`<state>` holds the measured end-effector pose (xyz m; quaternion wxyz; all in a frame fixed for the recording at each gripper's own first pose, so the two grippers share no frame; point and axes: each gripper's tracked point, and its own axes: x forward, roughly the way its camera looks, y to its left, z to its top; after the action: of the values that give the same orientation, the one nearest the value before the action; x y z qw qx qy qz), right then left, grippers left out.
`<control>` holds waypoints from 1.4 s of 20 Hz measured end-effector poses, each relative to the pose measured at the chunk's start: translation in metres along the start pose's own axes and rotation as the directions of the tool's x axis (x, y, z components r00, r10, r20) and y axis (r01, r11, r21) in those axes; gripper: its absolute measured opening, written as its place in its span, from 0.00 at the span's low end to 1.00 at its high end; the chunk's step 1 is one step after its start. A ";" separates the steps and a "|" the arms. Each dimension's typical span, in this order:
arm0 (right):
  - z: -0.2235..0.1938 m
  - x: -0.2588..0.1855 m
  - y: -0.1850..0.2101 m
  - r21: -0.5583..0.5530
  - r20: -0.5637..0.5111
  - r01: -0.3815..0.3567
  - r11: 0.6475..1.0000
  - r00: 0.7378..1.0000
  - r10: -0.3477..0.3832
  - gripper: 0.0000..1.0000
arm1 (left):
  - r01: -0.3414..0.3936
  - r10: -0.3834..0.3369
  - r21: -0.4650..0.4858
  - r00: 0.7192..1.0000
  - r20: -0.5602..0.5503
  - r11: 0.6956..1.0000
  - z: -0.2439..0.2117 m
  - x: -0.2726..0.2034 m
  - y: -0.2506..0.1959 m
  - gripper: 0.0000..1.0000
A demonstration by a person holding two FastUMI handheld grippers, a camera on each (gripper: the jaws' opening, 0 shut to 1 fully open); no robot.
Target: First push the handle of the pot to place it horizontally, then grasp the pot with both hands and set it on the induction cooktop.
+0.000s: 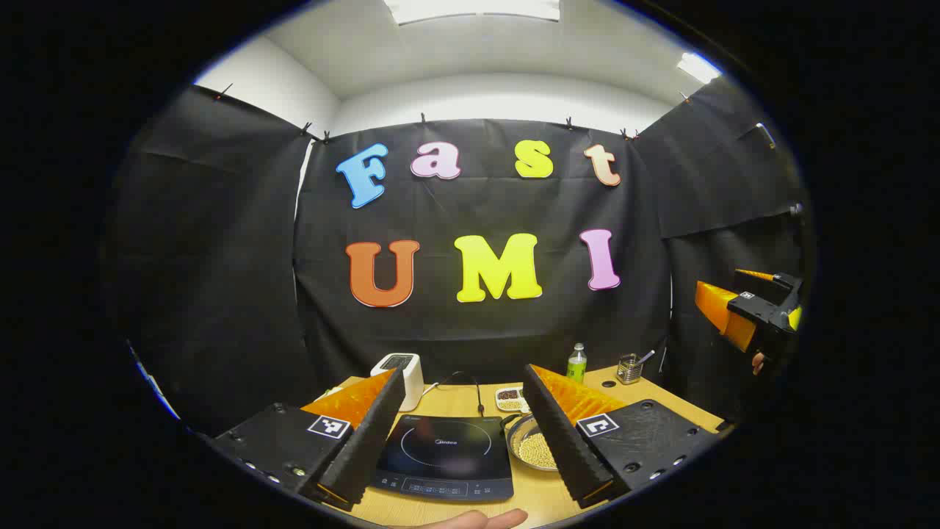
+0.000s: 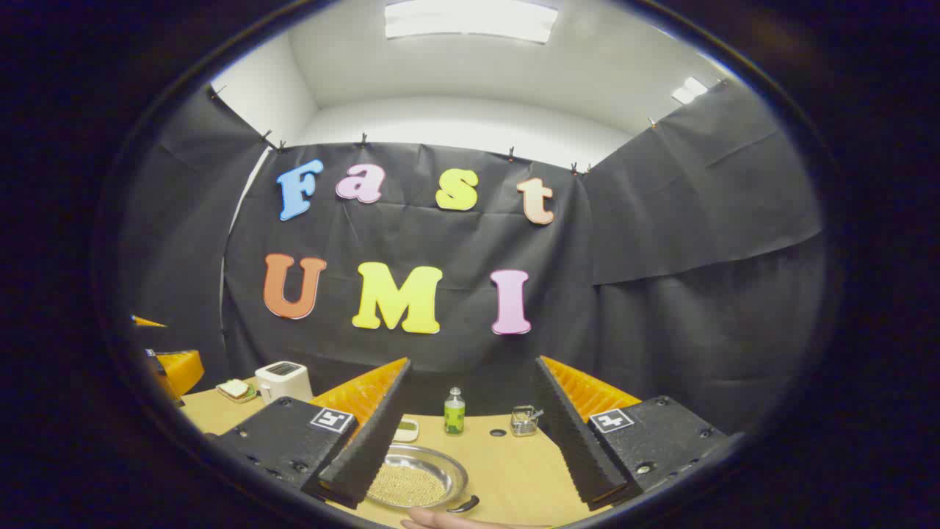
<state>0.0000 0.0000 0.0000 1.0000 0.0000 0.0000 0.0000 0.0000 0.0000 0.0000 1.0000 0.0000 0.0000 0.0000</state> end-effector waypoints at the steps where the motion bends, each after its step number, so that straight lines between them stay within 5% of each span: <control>1: -0.002 0.001 -0.001 0.001 -0.010 0.001 1.000 1.000 -0.001 1.00 | 0.002 -0.002 -0.005 1.000 -0.001 1.000 0.000 0.000 0.000 0.96; 28: -0.026 -0.002 0.003 0.006 -0.057 -0.089 0.996 0.994 0.089 1.00 | -0.004 0.004 -0.018 1.000 0.019 1.000 -0.003 -0.007 0.009 0.96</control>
<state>-0.0017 0.0029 -0.0259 0.9986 0.0018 0.0286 0.0446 -0.0074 0.0094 -0.0025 0.9999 -0.0090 -0.0098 0.0021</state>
